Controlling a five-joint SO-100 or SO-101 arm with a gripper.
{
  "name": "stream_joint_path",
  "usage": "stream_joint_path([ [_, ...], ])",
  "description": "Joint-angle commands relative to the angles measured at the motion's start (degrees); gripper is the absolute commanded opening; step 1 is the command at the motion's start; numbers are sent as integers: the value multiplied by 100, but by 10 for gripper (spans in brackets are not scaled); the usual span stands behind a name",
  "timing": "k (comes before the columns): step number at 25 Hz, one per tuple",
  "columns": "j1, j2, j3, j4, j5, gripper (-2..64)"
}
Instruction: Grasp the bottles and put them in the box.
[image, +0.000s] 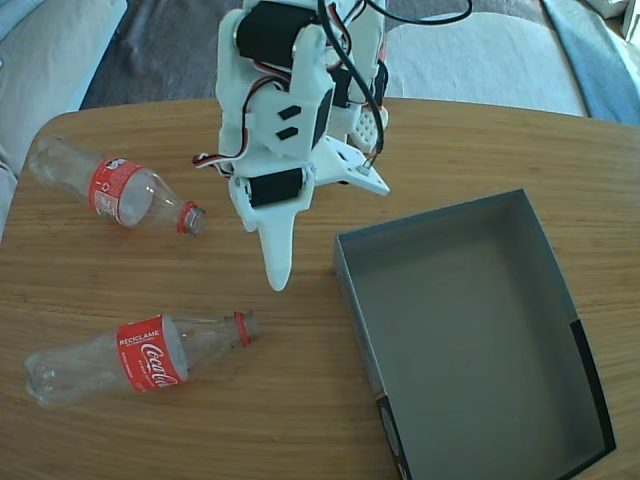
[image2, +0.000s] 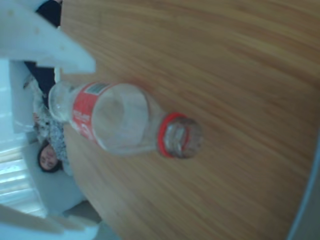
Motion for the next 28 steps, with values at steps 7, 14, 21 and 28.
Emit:
stream_joint_path([
  [7,105,-967,-1274,44,-35,368],
  [14,44,-1846,-1696,44,-44,366],
  [21,44,-2672,-2250,-35,9,367],
  [28,44,-3428,-2646,-53,-18,368],
])
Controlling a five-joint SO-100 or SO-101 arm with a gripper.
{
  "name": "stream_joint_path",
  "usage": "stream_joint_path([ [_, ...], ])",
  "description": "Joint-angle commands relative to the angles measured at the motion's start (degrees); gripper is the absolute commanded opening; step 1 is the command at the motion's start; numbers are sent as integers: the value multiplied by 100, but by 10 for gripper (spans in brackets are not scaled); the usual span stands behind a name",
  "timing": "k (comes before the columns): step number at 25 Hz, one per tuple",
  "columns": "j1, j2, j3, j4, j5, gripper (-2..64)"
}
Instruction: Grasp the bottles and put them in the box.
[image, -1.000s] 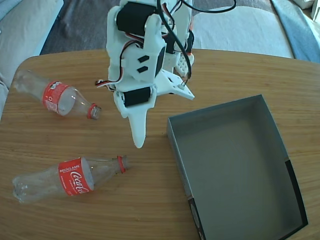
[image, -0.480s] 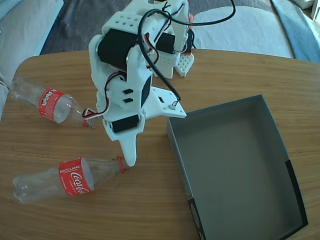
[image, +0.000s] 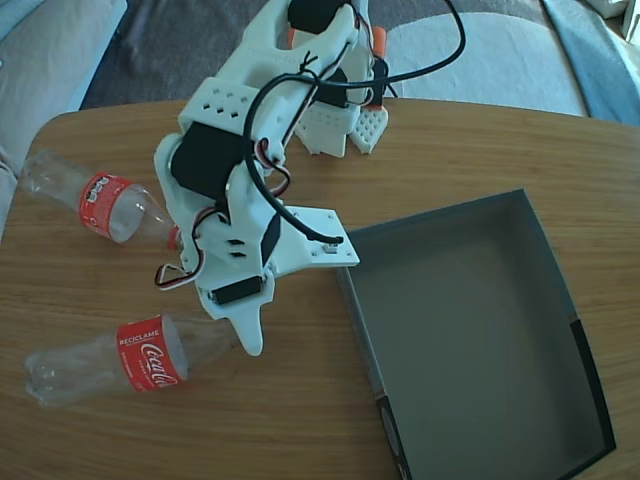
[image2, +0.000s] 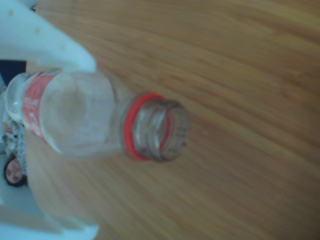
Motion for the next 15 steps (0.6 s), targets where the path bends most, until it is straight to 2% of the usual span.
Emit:
stream_joint_path([
  [1,-18,-141,-422,-35,-35,368],
  [15,352,-1477,-1433,-35,-53,368],
])
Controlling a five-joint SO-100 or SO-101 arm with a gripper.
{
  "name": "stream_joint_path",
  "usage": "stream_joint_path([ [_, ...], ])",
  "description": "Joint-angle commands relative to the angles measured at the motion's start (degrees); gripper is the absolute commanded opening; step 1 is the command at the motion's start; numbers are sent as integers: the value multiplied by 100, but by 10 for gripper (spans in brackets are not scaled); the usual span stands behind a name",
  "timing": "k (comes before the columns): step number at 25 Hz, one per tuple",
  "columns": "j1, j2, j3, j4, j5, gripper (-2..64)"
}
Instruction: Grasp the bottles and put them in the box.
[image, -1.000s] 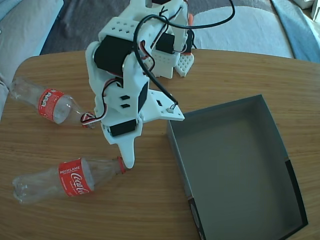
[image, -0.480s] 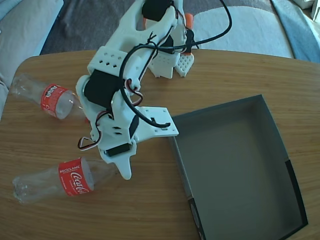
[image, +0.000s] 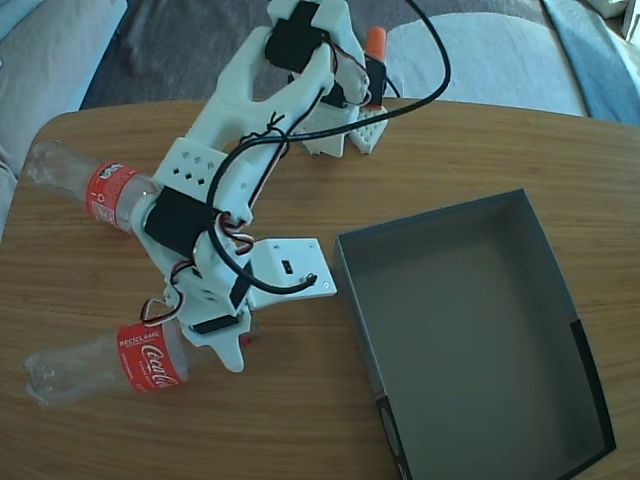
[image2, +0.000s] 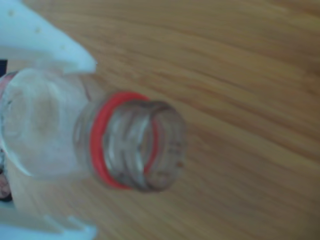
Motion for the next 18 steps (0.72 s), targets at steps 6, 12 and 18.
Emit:
stream_joint_path([
  [6,211,-396,-791,18,-53,368],
  [12,237,-571,-879,18,-53,368],
  [18,176,-624,-879,18,-62,368],
])
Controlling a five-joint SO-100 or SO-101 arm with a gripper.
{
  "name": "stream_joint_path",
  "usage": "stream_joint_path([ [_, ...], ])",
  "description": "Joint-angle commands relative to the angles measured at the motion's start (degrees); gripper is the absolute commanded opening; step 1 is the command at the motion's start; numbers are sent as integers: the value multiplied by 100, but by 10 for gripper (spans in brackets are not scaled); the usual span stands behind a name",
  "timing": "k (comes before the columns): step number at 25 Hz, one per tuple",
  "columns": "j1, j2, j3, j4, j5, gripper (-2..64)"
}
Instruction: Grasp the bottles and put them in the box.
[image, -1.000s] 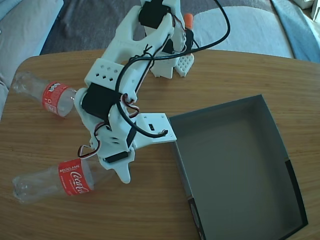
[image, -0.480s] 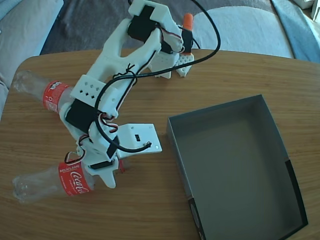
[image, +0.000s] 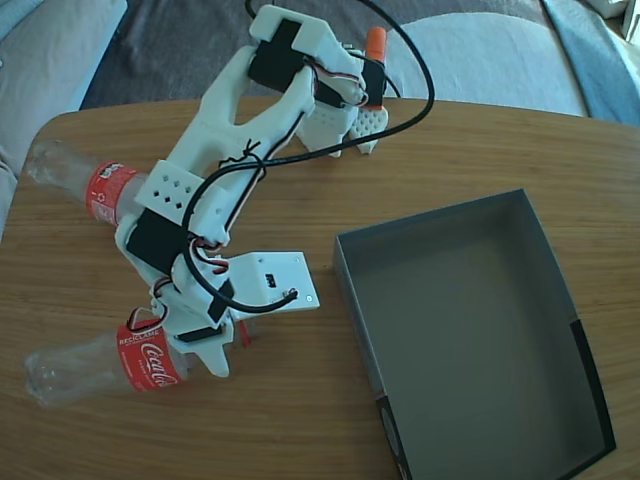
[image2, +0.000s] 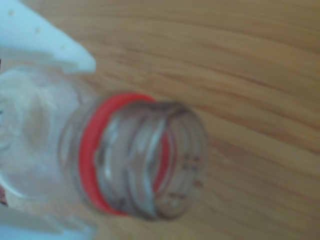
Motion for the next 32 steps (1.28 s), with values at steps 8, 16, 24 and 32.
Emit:
stream_joint_path([
  [8,-264,35,-202,-193,-70,363],
  [16,-360,-237,-220,-202,-70,360],
  [24,-299,-237,-211,-272,-70,235],
  [32,-290,-237,-211,-272,-53,116],
])
